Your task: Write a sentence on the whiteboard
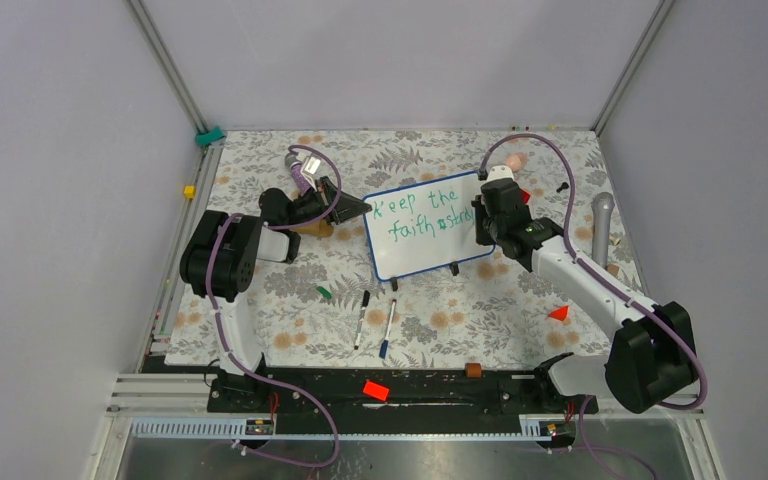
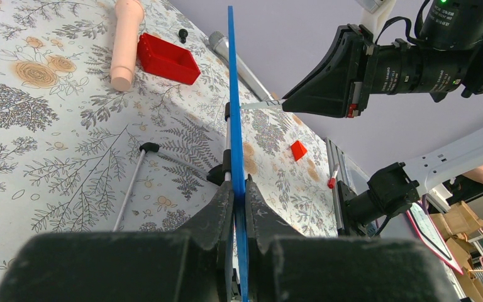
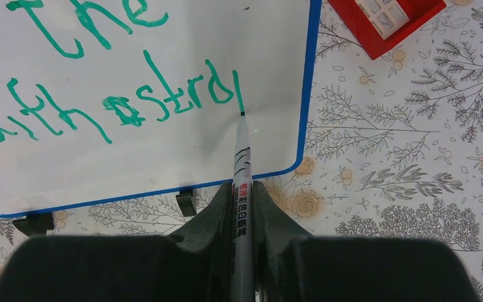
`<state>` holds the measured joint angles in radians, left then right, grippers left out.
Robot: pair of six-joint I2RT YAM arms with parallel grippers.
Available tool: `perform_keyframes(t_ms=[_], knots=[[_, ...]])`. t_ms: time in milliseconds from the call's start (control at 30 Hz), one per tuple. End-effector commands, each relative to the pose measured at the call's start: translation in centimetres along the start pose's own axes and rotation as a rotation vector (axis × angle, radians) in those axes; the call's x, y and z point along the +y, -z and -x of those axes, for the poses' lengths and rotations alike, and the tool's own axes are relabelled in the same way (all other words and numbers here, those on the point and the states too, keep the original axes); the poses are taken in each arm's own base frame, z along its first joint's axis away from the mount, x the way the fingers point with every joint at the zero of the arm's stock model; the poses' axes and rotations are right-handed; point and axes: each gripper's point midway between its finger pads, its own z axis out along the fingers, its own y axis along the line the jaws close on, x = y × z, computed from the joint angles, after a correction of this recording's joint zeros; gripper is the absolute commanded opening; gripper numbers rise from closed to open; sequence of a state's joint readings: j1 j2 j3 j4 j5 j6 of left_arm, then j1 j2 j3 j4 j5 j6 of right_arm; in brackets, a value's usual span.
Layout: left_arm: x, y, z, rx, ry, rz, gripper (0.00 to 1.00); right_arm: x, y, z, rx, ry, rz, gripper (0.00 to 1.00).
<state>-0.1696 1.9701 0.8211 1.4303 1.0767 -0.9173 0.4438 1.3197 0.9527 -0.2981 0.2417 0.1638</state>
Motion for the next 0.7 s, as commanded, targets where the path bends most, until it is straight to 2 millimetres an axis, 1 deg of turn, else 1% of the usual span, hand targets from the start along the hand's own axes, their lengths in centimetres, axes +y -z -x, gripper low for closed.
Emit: perform_keyframes(t_ms=[0,100,233,500,667], knots=[[-1.8,-0.1,-0.3,0.046,-0.112,-0.08,0.0,0.1,0.1,1.8,-0.055,-0.027,0.012,0.0],[-1.8,-0.1,-0.4,0.047,-0.111,-0.08,0.0,0.3,0.3,2.9,-0.074,-0.025,0.014,0.0],[-1.8,-0.2,-0.4,0.047,-0.111,-0.081,0.0,0.4,0.4,3.9,-0.087,-0.025,0.017,0.0],[-1.8,-0.2,-0.4,0.047,-0.11,-0.081,0.0,0.3,0.3,4.9,-0.101,-0.026,0.012,0.0],[-1.8,-0.1,-0.4,0.047,-0.111,-0.08,0.0,-0.2,0.3,5.0,-0.097,-0.029,-0.007,0.0]])
